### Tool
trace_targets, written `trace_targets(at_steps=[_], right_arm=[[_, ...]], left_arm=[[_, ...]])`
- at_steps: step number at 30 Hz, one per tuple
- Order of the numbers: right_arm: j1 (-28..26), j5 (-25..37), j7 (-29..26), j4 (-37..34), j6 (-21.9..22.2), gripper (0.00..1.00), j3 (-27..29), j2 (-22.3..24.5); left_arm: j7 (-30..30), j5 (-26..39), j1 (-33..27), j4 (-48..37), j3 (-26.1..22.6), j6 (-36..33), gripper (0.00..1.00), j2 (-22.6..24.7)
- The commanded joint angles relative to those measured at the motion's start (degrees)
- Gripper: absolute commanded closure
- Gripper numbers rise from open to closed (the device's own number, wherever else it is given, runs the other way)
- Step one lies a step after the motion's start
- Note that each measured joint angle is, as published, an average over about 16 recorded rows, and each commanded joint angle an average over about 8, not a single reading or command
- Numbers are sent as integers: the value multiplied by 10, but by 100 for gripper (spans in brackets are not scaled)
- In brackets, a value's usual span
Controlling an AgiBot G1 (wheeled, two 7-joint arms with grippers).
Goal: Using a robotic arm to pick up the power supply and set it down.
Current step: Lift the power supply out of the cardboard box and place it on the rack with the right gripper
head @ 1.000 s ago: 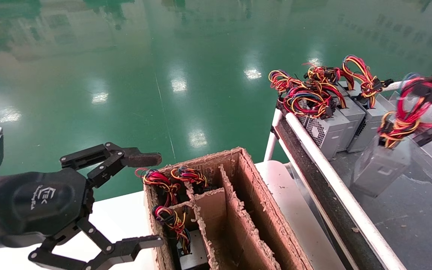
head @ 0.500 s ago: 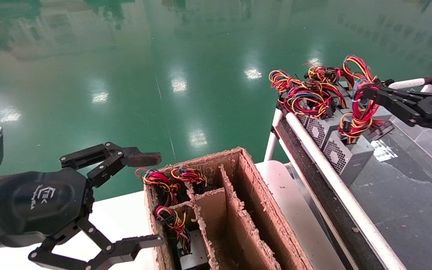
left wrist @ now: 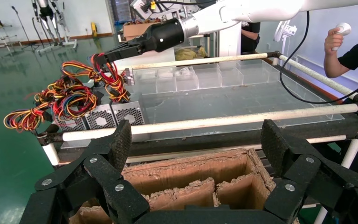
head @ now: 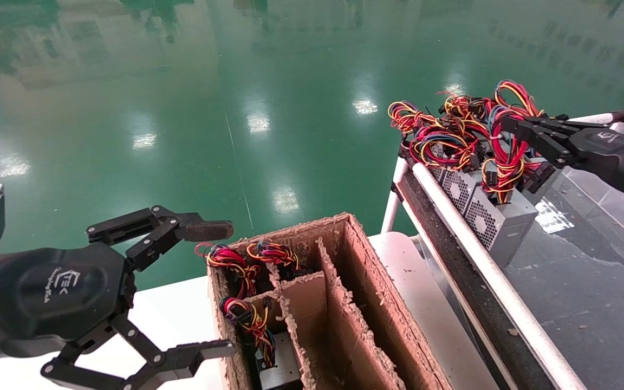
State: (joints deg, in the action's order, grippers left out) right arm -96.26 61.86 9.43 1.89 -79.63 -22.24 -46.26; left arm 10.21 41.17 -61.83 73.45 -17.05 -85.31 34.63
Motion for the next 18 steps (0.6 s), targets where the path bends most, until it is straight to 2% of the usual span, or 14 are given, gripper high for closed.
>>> trace_targets(at_steps=[1, 13, 14, 18], right_arm=[[-2, 1, 1, -2, 3, 100, -1, -5], [-5, -2, 13, -10, -8, 100, 1, -6], [-4, -2, 14, -11, -8, 96, 1, -6], [-4, 1, 6, -17, -9, 46, -1, -4]], left_arm=[[0, 0, 0, 0, 0, 0, 0, 0], [0, 0, 0, 0, 0, 0, 0, 0], [0, 0, 0, 0, 0, 0, 0, 0], [0, 0, 0, 0, -1, 0, 0, 0]])
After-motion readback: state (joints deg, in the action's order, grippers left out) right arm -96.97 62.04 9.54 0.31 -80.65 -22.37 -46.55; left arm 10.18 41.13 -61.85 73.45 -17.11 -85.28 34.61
